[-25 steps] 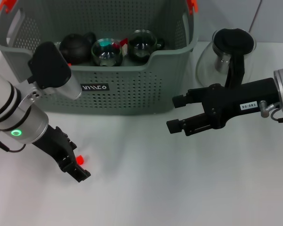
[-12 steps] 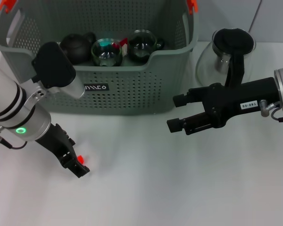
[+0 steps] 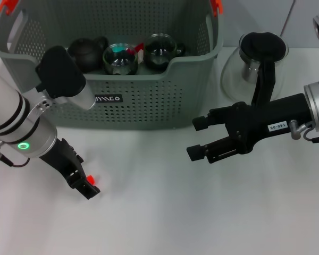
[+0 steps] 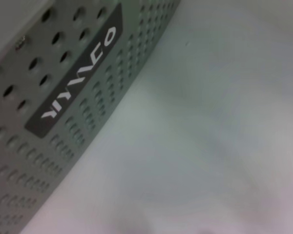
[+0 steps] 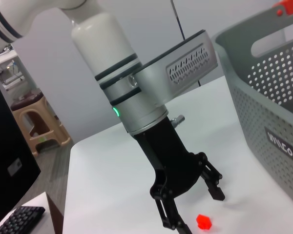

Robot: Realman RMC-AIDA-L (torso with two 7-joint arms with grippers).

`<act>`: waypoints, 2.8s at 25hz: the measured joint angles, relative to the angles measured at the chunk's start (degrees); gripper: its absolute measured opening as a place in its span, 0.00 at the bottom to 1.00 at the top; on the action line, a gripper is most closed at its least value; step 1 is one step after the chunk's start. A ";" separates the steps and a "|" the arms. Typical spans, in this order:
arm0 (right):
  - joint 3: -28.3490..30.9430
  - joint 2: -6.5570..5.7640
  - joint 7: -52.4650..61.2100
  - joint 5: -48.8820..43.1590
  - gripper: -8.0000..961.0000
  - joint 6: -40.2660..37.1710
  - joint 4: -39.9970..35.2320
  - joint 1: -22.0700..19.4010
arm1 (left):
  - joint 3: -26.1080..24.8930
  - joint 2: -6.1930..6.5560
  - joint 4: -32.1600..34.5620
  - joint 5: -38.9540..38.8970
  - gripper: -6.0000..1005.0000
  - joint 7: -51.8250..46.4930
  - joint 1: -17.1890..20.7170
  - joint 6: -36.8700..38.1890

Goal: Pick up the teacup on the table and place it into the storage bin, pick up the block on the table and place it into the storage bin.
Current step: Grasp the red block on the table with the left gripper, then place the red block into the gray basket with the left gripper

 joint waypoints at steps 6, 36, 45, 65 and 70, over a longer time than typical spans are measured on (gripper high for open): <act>-0.36 0.00 0.08 0.00 0.98 0.24 0.00 0.00 | 0.13 -0.02 1.06 0.07 0.89 -0.68 -0.50 0.11; 0.06 -0.19 0.08 0.10 0.98 0.98 0.00 -0.35 | 0.79 -0.08 2.44 0.05 0.28 -2.36 -1.34 0.40; 0.06 -0.18 0.10 0.34 0.98 1.01 0.00 -0.35 | 1.09 0.05 3.24 0.25 0.15 -3.87 -2.28 0.88; 0.67 -0.61 -1.29 0.45 0.98 0.40 -0.52 -0.53 | -14.34 0.99 -12.46 -11.30 0.10 -3.59 -5.90 23.34; 0.77 -1.04 -2.10 0.46 0.98 -0.92 -0.79 -0.30 | -23.56 4.01 -12.06 -23.44 0.10 -3.39 -7.28 26.12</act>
